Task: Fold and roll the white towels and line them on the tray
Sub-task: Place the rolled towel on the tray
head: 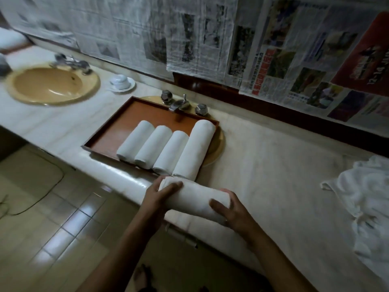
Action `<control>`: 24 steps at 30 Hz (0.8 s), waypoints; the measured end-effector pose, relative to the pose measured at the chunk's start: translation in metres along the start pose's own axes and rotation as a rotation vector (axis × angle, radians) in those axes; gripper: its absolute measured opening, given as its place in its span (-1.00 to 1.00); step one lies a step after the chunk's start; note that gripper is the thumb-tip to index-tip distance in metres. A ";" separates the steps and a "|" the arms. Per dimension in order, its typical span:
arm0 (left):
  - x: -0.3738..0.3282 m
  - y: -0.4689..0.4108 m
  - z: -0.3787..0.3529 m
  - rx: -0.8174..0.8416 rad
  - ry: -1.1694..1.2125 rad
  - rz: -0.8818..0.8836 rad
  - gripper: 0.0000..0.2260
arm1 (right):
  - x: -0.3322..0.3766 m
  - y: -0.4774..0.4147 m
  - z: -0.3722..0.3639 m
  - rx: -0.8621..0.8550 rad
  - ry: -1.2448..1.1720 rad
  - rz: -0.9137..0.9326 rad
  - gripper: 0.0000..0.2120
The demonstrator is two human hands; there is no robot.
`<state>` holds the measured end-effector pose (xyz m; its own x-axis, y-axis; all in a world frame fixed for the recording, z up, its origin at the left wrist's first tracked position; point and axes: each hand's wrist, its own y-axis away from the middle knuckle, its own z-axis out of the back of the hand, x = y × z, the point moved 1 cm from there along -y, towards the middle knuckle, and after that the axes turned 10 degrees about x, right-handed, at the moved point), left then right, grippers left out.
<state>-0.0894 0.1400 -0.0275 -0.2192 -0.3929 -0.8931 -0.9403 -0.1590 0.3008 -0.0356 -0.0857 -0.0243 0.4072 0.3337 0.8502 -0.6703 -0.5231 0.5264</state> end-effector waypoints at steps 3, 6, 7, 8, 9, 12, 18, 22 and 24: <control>-0.023 0.003 0.031 -0.021 0.025 -0.073 -0.60 | 0.016 -0.014 -0.040 0.104 -0.359 -0.063 -0.21; -0.046 0.005 0.063 -0.037 0.036 -0.115 -0.59 | 0.034 -0.031 -0.080 0.195 -0.558 -0.075 -0.33; -0.054 0.006 0.077 -0.044 0.043 -0.120 -0.61 | 0.042 -0.038 -0.096 0.195 -0.596 -0.051 -0.29; -0.060 0.006 0.089 -0.050 0.047 -0.121 -0.63 | 0.050 -0.045 -0.107 0.178 -0.629 -0.006 -0.22; -0.068 0.006 0.103 -0.056 0.051 -0.120 -0.63 | 0.058 -0.054 -0.120 0.150 -0.656 0.056 -0.16; -0.086 0.007 0.140 -0.078 0.048 -0.124 -0.59 | 0.081 -0.077 -0.152 0.015 -0.546 0.207 -0.28; -0.120 0.001 0.185 -0.265 -0.014 -0.174 -0.82 | 0.127 -0.117 -0.210 -0.233 -0.167 0.314 -0.86; -0.142 -0.006 0.214 -0.341 -0.171 -0.213 -0.74 | 0.159 -0.152 -0.230 -0.305 -0.050 0.361 -0.84; -0.149 -0.009 0.223 -0.338 -0.264 -0.215 -0.79 | 0.177 -0.170 -0.234 -0.324 0.030 0.396 -0.82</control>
<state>-0.1058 0.4016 0.0282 -0.1288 -0.0825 -0.9882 -0.8438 -0.5144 0.1530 0.0051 0.2458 0.0341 0.0687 0.1841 0.9805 -0.9295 -0.3451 0.1299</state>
